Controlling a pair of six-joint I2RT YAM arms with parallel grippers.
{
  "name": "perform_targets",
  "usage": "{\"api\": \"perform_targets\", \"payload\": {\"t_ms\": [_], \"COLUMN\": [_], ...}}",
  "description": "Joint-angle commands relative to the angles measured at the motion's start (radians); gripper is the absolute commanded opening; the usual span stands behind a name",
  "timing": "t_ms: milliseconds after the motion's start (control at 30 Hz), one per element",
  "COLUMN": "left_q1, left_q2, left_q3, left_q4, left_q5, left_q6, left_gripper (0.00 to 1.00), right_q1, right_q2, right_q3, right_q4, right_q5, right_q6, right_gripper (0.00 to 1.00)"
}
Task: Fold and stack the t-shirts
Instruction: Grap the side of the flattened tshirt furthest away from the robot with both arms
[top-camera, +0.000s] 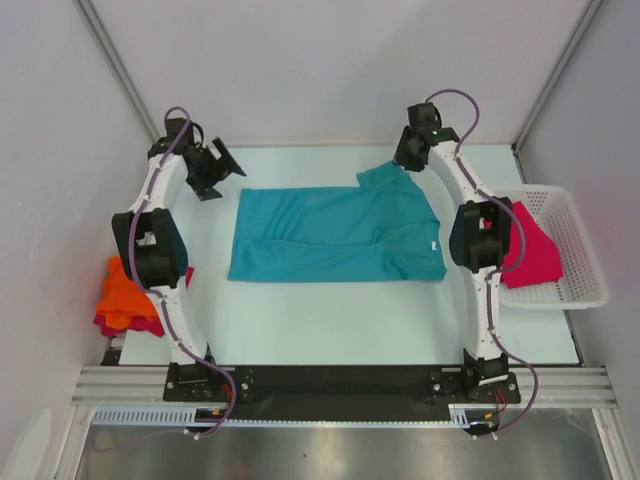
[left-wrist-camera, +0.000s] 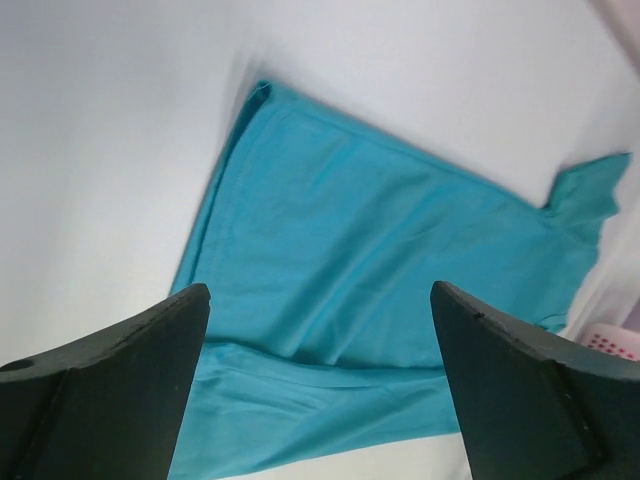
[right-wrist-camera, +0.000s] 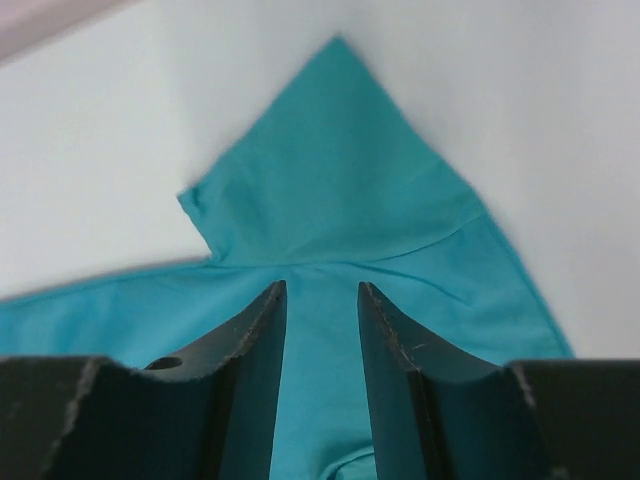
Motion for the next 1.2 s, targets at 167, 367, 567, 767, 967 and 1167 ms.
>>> {"api": "perform_targets", "payload": {"t_ms": [167, 367, 567, 767, 967, 1167], "left_q1": [0.002, -0.004, -0.019, -0.025, -0.028, -0.033], "left_q2": [0.082, 0.115, 0.134, 0.157, 0.17, 0.179], "left_q3": [0.115, 0.128, 0.148, 0.157, 0.169, 0.163], "left_q4": [-0.083, -0.089, -0.092, -0.095, -0.094, -0.094], "left_q5": [-0.05, -0.048, -0.081, -0.081, -0.081, -0.085], "left_q6": [0.113, 0.126, 0.152, 0.163, 0.166, 0.172], "left_gripper": [0.99, 0.99, 1.0, 0.99, 1.0, 0.99], "right_q1": [-0.121, -0.139, -0.153, -0.19, -0.211, -0.213], "right_q2": [0.025, 0.163, 0.241, 0.267, 0.303, 0.353], "right_q3": [-0.181, 0.037, 0.152, 0.154, 0.189, 0.233], "right_q4": [0.253, 0.11, 0.073, 0.078, 0.083, 0.086], "right_q5": [-0.401, -0.383, -0.378, -0.347, -0.332, -0.344], "right_q6": [0.243, 0.208, 0.2, 0.202, 0.202, 0.209], "right_gripper": [0.42, 0.44, 0.45, 0.46, 0.46, 0.46]}}
